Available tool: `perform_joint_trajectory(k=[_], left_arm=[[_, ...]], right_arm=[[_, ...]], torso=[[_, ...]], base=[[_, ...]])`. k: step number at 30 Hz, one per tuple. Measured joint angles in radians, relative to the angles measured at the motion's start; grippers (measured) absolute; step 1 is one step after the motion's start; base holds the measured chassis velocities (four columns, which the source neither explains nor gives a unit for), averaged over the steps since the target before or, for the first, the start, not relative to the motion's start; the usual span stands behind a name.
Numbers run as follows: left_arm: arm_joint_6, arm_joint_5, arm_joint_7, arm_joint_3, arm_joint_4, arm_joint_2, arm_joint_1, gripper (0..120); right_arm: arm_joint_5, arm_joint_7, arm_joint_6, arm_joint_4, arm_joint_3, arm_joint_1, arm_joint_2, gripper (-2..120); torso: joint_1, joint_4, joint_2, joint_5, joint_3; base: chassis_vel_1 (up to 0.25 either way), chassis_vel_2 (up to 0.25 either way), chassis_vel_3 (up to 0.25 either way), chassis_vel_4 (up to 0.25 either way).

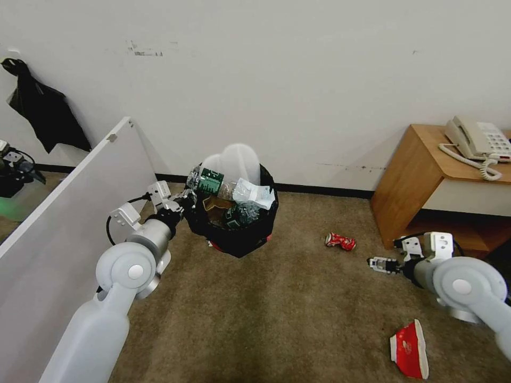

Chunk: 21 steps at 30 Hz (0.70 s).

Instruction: Pick up the trash bin, then pick up the garbage from the floor and place it into the trash bin.

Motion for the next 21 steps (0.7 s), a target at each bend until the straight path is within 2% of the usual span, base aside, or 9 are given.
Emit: perform_joint_trajectory(k=[6, 21], left_arm=[[0.0, 0.0, 0.001, -0.003, 0.0, -0.001, -0.001, 4], [-0.001, -0.001, 0.004, -0.003, 0.02, -0.001, -0.015, 4]], right_arm=[[-0.001, -0.036, 0.0, -0.052, 0.006, 0.015, -0.019, 100], [-0.119, -0.156, 0.0, -0.178, -0.012, 0.025, -0.01, 100]], torso=[[0.0, -0.0001, 0.0, 0.0002, 0.0], [0.0, 0.0, 0.0, 0.0002, 0.0]], base=[[0.0, 0.0, 0.0, 0.0], [0.0, 0.0, 0.0, 0.0]])
